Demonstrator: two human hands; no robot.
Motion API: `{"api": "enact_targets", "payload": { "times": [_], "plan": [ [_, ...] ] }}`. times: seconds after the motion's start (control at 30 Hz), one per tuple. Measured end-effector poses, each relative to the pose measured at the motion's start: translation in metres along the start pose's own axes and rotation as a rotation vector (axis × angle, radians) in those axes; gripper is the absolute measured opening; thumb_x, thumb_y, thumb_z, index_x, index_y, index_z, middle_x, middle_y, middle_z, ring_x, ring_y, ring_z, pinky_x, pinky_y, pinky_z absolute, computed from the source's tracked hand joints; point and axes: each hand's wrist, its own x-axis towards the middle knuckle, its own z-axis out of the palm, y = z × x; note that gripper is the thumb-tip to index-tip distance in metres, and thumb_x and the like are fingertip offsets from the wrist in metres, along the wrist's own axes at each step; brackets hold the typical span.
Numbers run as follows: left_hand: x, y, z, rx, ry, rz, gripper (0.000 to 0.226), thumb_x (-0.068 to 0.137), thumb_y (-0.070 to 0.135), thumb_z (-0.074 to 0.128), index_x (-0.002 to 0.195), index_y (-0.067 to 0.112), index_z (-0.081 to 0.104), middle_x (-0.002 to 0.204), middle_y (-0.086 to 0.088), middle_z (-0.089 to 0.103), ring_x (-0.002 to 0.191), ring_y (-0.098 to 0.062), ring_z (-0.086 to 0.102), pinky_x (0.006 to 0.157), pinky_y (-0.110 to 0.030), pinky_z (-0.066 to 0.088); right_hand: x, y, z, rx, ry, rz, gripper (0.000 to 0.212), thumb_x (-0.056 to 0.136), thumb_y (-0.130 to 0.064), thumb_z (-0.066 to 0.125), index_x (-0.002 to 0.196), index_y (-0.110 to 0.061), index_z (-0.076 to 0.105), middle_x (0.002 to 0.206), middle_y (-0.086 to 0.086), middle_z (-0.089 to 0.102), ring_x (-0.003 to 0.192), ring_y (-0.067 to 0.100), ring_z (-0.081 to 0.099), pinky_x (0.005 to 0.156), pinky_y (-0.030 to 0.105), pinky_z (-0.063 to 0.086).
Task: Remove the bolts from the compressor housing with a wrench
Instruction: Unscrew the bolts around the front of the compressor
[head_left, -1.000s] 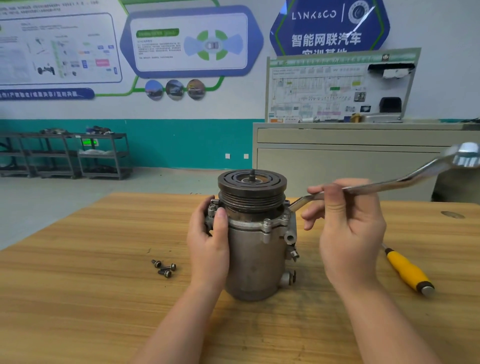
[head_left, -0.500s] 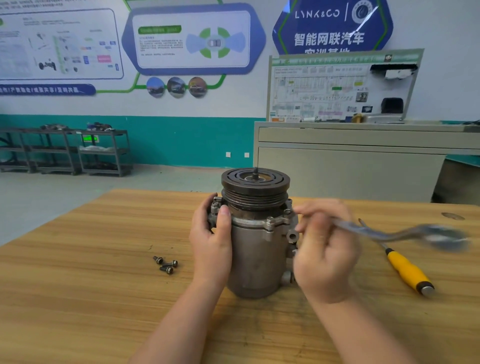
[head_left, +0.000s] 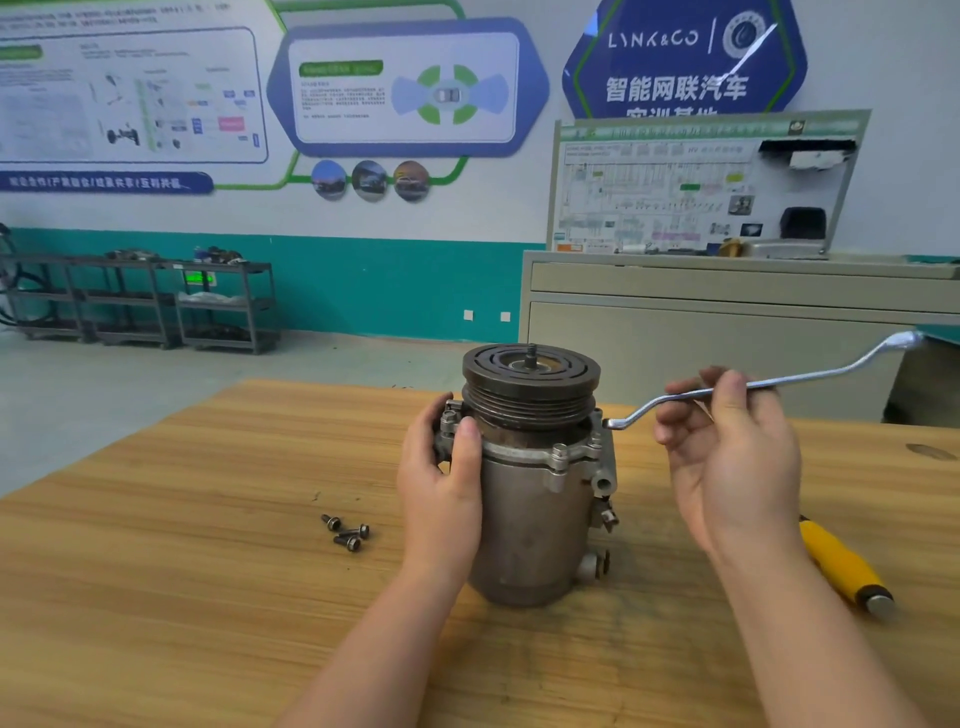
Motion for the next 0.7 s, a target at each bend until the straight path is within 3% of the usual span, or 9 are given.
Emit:
{"api": "enact_targets", "payload": {
  "times": [0.17,0.3,0.37,0.43,0.53,0.6,0.7],
  "plan": [
    [0.0,-0.002,-0.001,-0.01,0.004,0.001,0.067,0.073,0.063,0.046,0.126,0.023,0.055,0.125,0.003,0.061,0.118,-0.008,0.054,0.105,-0.034,0.042,-0.016,0.003,0.008,-0.227,-0.092,-0.244,0.018,0.099,-0.021,0.04,0.086,-0.022,0.052,0.073,0.001,0.065,0.051,0.013,0.058,0.044,0.023,0.046],
    [0.003,-0.005,-0.001,-0.01,0.006,0.011,0.059,0.079,0.053,0.049,0.126,0.019,0.056,0.123,0.004,0.061,0.116,-0.004,0.055,0.097,-0.014,0.042,-0.025,0.007,0.01,-0.384,-0.207,-0.485,0.02,0.099,-0.029,0.043,0.087,-0.038,0.055,0.072,-0.001,0.063,0.053,0.012,0.057,0.046,0.023,0.046],
    [0.003,-0.005,-0.001,0.002,0.005,0.013,0.052,0.083,0.046,0.047,0.126,0.018,0.056,0.123,0.004,0.061,0.113,0.001,0.055,0.092,-0.007,0.041,-0.03,0.009,0.01,-0.51,-0.315,-0.642,0.018,0.101,-0.032,0.043,0.093,-0.025,0.058,0.069,0.0,0.058,0.056,0.011,0.056,0.051,0.024,0.046],
    [0.003,-0.004,0.0,0.005,0.008,0.016,0.053,0.084,0.044,0.047,0.127,0.015,0.056,0.123,0.001,0.061,0.114,-0.003,0.055,0.097,-0.015,0.043,-0.033,0.014,0.008,-0.64,-0.405,-0.819,0.034,0.101,-0.03,0.043,0.088,-0.003,0.058,0.072,0.002,0.054,0.061,0.011,0.054,0.058,0.022,0.045],
    [0.003,-0.001,0.0,0.004,-0.005,0.02,0.056,0.084,0.041,0.046,0.128,0.007,0.055,0.124,-0.009,0.061,0.118,-0.02,0.055,0.104,-0.042,0.043,-0.039,0.02,0.011,-0.805,-0.471,-1.059,0.023,0.101,-0.028,0.046,0.091,-0.009,0.054,0.08,0.005,0.053,0.069,0.014,0.051,0.063,0.017,0.043],
    [0.003,-0.001,0.0,0.003,-0.004,0.029,0.056,0.084,0.04,0.046,0.128,0.005,0.055,0.124,-0.01,0.061,0.118,-0.021,0.055,0.104,-0.038,0.042,-0.043,0.025,0.01,-0.775,-0.42,-1.03,0.024,0.102,-0.032,0.041,0.093,-0.012,0.05,0.082,0.005,0.051,0.068,0.015,0.05,0.061,0.02,0.042],
    [0.001,-0.002,0.0,0.006,0.007,0.047,0.055,0.085,0.04,0.044,0.128,0.007,0.055,0.124,-0.006,0.061,0.115,-0.011,0.055,0.096,-0.014,0.041,-0.046,0.026,0.015,-0.366,-0.182,-0.712,0.02,0.103,-0.034,0.034,0.095,-0.018,0.043,0.078,0.008,0.057,0.054,0.018,0.047,0.054,0.027,0.041]
  ]
}}
